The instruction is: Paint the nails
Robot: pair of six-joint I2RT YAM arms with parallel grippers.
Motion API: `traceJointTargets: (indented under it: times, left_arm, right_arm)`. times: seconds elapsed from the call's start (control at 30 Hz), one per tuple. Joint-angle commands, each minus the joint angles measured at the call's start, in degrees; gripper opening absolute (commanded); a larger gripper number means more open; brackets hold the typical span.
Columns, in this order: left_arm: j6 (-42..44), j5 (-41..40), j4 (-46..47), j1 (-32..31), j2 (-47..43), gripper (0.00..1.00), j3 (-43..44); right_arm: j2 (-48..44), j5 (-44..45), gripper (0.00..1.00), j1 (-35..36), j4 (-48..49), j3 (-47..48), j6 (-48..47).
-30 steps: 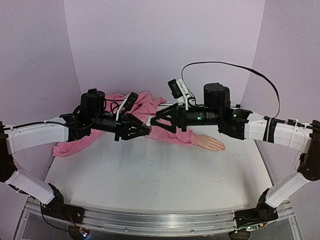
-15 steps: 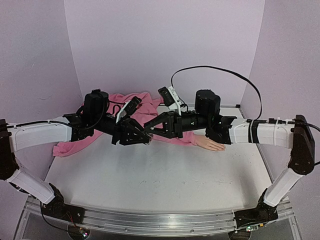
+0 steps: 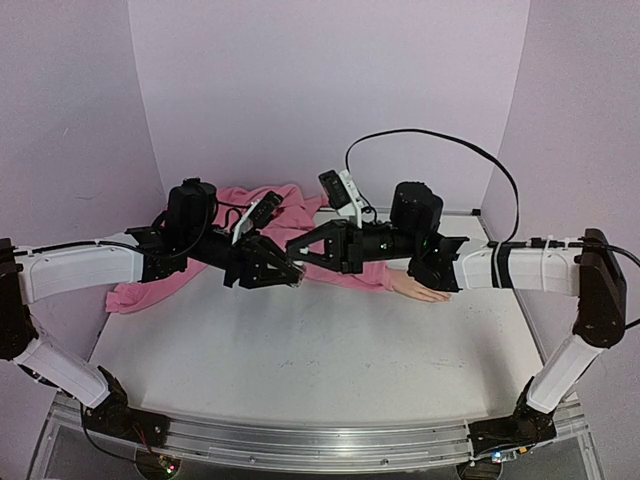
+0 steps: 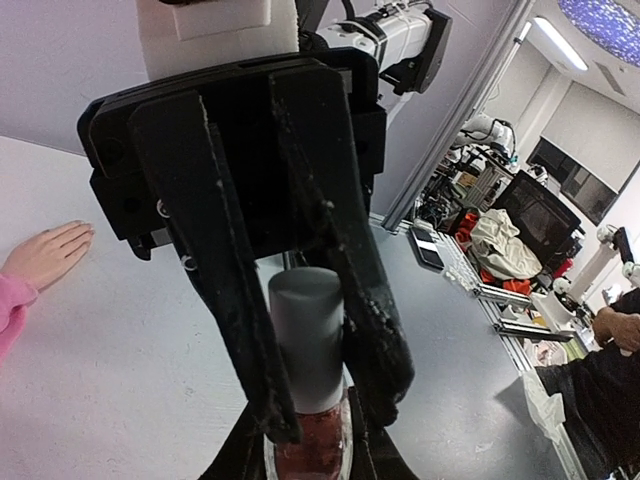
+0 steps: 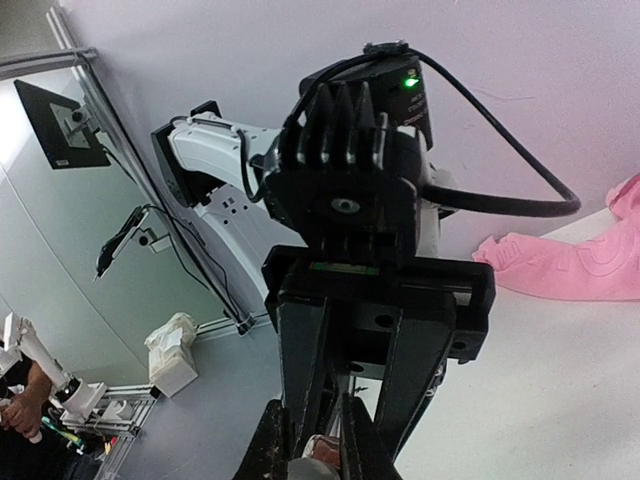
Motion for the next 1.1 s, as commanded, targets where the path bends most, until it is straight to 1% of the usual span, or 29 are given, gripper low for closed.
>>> traceJointTargets:
  times: [0.0, 0.07, 0.1, 0.13, 0.17, 0.2, 0.23, 0.27, 0.3, 0.33, 0.37, 0.4, 0.43, 0.5, 0.6, 0.63, 0.67, 0.7, 0.73, 0.83, 0.93, 1.0, 1.07]
  left_arm:
    - [2.7, -7.4, 3.4, -0.2, -2.9, 0.0, 0.9]
    - [3.7, -15.5, 3.4, 0.0, -4.7, 0.0, -0.8]
    - [4.4, -20.4, 3.3, 0.1, -5.8, 0.0, -1.8]
    - [5.3, -25.9, 3.3, 0.2, -7.0, 0.0, -2.8]
    - [6.3, -31.1, 3.2, 0.2, -8.3, 0.0, -4.0]
    - [7.8, -36.8, 3.1, 0.2, -9.7, 0.0, -5.2]
    - [9.0, -42.2, 3.0, 0.2, -10.7, 0.0, -6.0]
    - [9.9, -47.1, 2.8, 0.1, -11.8, 0.0, -6.8]
    - [10.5, -51.7, 2.4, 0.0, -12.6, 0.0, -7.3]
    - [11.1, -55.3, 2.0, -0.1, -13.2, 0.0, -7.6]
    - [11.8, -58.3, 1.5, -0.3, -13.7, 0.0, -7.7]
    - [12.4, -60.1, 1.1, -0.4, -14.1, 0.0, -7.8]
    - [12.9, -61.1, 0.9, -0.6, -14.4, 0.0, -7.8]
    - [13.4, -61.1, 0.6, -0.8, -14.5, 0.0, -7.6]
    - [13.0, -59.1, 0.1, -1.2, -14.5, 0.0, -7.2]
    - [13.1, -58.3, 0.0, -1.3, -14.4, 0.0, -7.0]
    - [13.0, -57.6, -0.1, -1.4, -14.2, 0.0, -6.8]
    - [12.9, -57.0, -0.3, -1.4, -14.0, 0.0, -6.7]
    - [12.8, -56.1, -0.6, -1.4, -13.7, 0.0, -6.5]
    - [12.7, -52.8, -1.3, -1.4, -12.8, 0.0, -5.6]
    - [12.2, -46.3, -1.5, -1.4, -11.9, 0.0, -4.6]
    - [11.7, -40.2, -1.5, -1.3, -11.0, 0.0, -3.7]
    - [10.9, -33.0, -1.5, -1.3, -10.0, 0.0, -2.9]
  right_arm:
    - [-0.9, 5.1, 0.0, 1.1, 5.4, -1.3, 2.8]
    - [-1.0, 10.8, 0.0, 2.3, 3.7, -2.1, 2.7]
    - [-1.0, 14.7, 0.0, 3.1, 2.0, -2.4, 2.5]
    - [-1.0, 20.7, 0.0, 4.4, 0.1, -2.7, 2.4]
    - [-1.0, 28.3, 0.0, 5.9, -2.6, -2.6, 1.9]
    - [-0.8, 37.8, 0.0, 8.4, -7.2, -1.3, 1.2]
    - [0.1, 50.9, 0.0, 11.2, -13.8, 1.4, 1.2]
    - [1.8, 64.6, 0.0, 14.9, -21.9, 5.4, 2.8]
    - [4.2, 75.9, 0.0, 19.0, -29.8, 10.4, 6.0]
    - [6.5, 82.9, 0.0, 21.9, -36.0, 14.9, 9.5]
    - [8.4, 88.2, 0.0, 24.7, -38.4, 18.0, 11.1]
    - [9.9, 90.6, 0.0, 27.0, -38.7, 20.5, 11.1]
    - [11.3, 91.3, 0.0, 28.4, -38.7, 23.1, 10.5]
    - [12.6, 88.7, 0.0, 28.9, -38.6, 26.2, 9.1]
    - [10.6, 84.8, 0.0, 28.2, -35.4, 26.1, 5.0]
    - [9.3, 83.3, 0.04, 27.5, -34.4, 25.6, 3.7]
    - [7.9, 80.8, 0.11, 26.5, -33.7, 24.8, 2.7]
    - [6.3, 77.4, 0.21, 25.3, -32.5, 23.8, 1.2]
    - [4.8, 73.1, 0.29, 23.8, -31.9, 23.0, -0.6]
    - [0.1, 60.1, 0.48, 19.0, -31.2, 19.2, -6.1]
    - [-4.5, 47.9, 0.63, 13.1, -29.8, 13.4, -7.0]
    - [-7.8, 39.8, 0.71, 8.6, -27.3, 9.5, -7.7]
    - [-10.2, 32.9, 0.77, 5.8, -24.6, 5.9, -8.9]
